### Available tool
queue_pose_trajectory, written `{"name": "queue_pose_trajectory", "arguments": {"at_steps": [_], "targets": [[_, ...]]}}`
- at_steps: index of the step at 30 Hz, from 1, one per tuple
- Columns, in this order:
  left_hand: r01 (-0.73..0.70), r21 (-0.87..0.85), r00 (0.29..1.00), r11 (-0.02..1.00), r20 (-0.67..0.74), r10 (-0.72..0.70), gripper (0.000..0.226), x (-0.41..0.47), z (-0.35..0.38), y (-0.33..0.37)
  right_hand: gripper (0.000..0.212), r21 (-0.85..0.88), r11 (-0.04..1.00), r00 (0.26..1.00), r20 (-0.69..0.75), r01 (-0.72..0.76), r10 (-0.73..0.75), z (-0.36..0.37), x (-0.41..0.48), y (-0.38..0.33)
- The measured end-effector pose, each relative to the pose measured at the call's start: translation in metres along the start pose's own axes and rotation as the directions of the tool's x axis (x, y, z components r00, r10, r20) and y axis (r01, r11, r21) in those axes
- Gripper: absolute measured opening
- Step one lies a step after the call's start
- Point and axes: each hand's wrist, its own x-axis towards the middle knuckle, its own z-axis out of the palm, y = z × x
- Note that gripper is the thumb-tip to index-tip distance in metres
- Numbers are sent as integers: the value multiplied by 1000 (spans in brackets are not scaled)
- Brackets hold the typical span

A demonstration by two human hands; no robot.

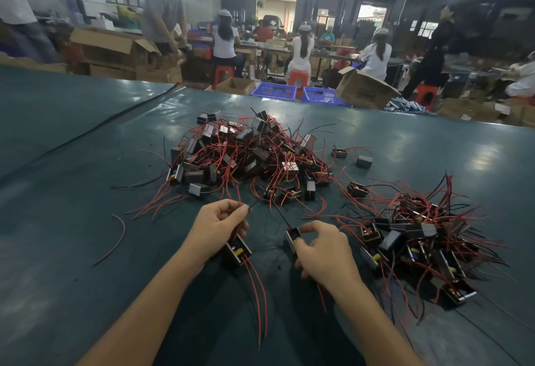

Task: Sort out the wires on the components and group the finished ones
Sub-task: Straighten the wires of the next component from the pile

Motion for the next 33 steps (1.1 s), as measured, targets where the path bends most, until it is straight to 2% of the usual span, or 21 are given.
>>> {"name": "queue_pose_trajectory", "arguments": {"at_steps": [3,4,6,9,11,13,17,21,23,25,28,30,33], "targets": [[-29,-7,997,1000,-65,29,5,1,-1,0,44,143,987,991,119,-76,59,1,0,-4],[-46,7,995,999,-83,46,6,1,-1,0,45,198,974,985,153,-109,79,1,1,-5],[-94,93,988,991,-111,104,24,2,-1,-1,38,228,970,987,149,-90,57,4,2,-5],[-175,171,971,970,-132,199,52,0,2,-3,23,111,988,993,-44,110,-105,6,3,-1],[-206,171,963,964,-142,231,67,-2,4,-4,17,69,969,951,-218,237,-217,5,2,0],[-228,154,957,962,-148,250,74,-3,7,-4,16,28,947,903,-310,320,-296,6,1,1],[-274,183,948,944,-114,297,65,-4,8,-3,25,3,931,907,-225,366,-356,13,3,8],[-318,234,934,919,-91,346,58,-6,9,-3,21,8,924,914,-150,382,-377,16,1,9],[-334,244,926,911,-97,365,45,-6,8,-3,18,-13,918,907,-150,397,-394,17,0,10],[-345,249,921,905,-96,378,22,-6,8,-1,15,0,917,907,-149,398,-394,16,0,10],[-377,260,903,889,-109,415,11,-7,10,0,14,83,921,919,-151,380,-365,16,-1,8],[-423,326,865,845,-131,484,7,-8,11,1,18,173,916,928,-159,362,-337,17,-3,6],[-456,554,788,696,-112,605,10,-8,10,1,17,218,910,932,-165,353,-323,18,-4,4]]}}
